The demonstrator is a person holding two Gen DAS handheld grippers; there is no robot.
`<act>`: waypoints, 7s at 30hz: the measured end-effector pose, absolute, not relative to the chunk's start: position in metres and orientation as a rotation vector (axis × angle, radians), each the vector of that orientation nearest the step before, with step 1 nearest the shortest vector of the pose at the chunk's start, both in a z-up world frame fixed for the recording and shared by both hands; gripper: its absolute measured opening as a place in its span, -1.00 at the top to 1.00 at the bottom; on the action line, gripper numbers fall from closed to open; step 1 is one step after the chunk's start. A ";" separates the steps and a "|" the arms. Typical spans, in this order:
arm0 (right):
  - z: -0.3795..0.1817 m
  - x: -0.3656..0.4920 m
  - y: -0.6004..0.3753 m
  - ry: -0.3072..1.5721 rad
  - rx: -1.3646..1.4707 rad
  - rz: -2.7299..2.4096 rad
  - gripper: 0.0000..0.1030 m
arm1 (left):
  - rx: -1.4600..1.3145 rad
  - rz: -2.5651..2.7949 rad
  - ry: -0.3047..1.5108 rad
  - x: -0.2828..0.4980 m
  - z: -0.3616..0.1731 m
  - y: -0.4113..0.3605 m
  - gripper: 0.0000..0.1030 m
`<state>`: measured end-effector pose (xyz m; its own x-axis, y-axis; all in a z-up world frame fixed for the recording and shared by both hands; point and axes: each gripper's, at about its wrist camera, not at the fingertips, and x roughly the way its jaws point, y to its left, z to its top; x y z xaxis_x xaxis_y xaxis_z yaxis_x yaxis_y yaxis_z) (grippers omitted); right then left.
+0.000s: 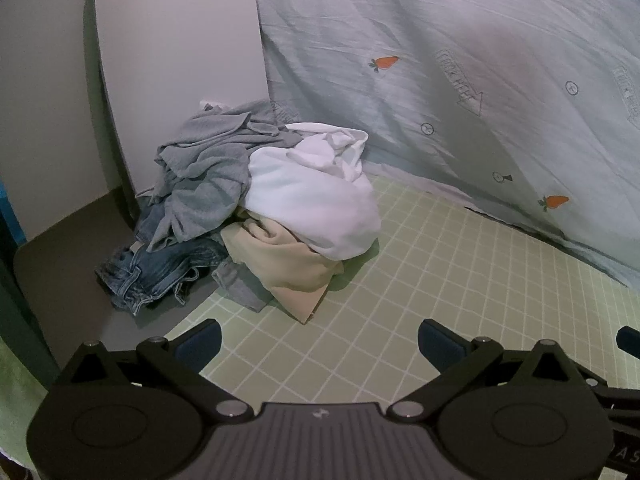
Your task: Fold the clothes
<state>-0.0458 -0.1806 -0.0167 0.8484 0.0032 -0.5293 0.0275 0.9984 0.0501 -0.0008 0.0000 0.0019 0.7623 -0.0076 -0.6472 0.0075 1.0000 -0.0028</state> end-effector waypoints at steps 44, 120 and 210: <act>-0.015 -0.049 -0.183 0.548 0.063 -0.028 -1.00 | 0.016 -0.008 0.712 -0.004 0.001 -0.004 -1.00; 0.004 0.233 -0.122 0.364 0.079 0.539 0.92 | -0.205 -0.063 0.560 0.200 0.052 0.087 0.77; -0.144 -0.189 -0.519 0.751 0.369 -0.894 -0.43 | 0.120 -0.362 1.035 0.014 -0.072 -0.166 0.90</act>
